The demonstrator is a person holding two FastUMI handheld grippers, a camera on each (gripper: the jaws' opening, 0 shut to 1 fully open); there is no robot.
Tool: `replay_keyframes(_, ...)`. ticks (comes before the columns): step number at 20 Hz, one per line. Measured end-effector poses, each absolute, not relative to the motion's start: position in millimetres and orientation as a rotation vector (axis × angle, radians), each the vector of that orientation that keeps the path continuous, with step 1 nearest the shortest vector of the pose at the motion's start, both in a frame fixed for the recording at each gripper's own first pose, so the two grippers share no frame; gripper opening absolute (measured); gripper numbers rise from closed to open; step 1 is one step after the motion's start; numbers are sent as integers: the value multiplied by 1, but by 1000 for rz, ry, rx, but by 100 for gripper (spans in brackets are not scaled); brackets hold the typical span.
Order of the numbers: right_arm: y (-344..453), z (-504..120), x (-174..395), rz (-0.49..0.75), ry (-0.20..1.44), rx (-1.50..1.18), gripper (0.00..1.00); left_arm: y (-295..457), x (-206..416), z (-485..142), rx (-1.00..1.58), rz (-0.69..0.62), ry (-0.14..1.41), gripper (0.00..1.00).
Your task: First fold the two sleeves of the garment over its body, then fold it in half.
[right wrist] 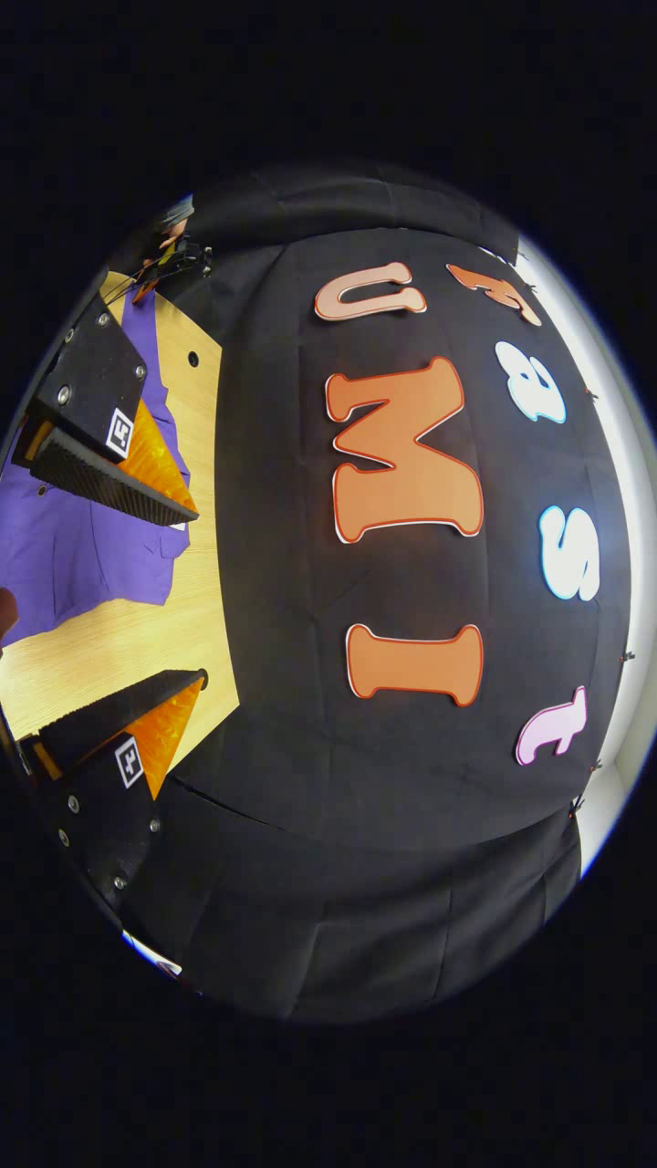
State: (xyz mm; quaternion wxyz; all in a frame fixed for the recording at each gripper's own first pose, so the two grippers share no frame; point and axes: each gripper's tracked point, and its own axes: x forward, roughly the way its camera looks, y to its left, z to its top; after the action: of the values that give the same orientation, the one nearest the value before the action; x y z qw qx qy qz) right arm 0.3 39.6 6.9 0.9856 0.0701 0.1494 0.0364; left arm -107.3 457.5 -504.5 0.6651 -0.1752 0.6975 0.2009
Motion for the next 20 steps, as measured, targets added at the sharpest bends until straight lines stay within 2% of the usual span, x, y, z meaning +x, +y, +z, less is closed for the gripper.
replay_keyframes(1, 36, 6, -1, 71, 302, 149, 94, 455, -107, -503, -402, 451, 1574, 92)
replay_keyframes(3, 35, 3, -1, 67, 307, 162, 95, 451, -102, -502, -410, 438, 1573, 80)
replay_keyframes(7, 31, -5, -5, 71, 327, 151, 95, 435, -92, -498, -437, 433, 1570, 14)
replay_keyframes(8, 32, -6, -6, 78, 331, 153, 95, 429, -86, -492, -445, 420, 1557, 6)
replay_keyframes(15, 26, -9, -6, 94, 325, 169, 95, 376, -11, -410, -327, 223, 1400, 5)
replay_keyframes(20, 23, -7, -4, 108, 308, 174, 94, 301, 46, -347, -258, 44, 1304, 5)
